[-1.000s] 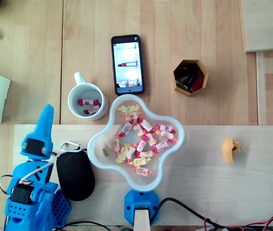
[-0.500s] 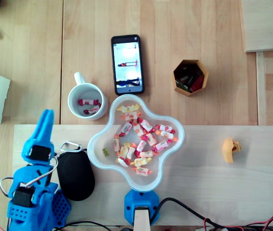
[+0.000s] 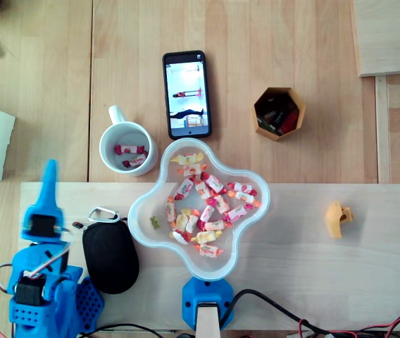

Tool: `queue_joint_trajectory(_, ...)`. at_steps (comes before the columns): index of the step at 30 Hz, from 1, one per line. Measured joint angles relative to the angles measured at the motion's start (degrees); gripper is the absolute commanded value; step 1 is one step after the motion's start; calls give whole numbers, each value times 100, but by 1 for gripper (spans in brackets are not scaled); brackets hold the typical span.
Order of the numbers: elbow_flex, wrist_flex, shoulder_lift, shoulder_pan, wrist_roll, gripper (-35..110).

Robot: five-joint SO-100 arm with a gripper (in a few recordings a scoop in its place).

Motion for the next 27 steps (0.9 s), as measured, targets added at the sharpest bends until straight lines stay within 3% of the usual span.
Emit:
queue_joint_trajectory(3,70,0,-18,677,659,21)
queue_joint_trajectory(9,-158,53,-88,677,-1802,20)
queue_joint_trajectory(11,-457,53,-466,668,-1775,20)
queue_joint_trajectory(18,-2215,1151,-3032,1336,-747,20)
queue_joint_trajectory(27,-4755,4140,-4456,2180,1011,20)
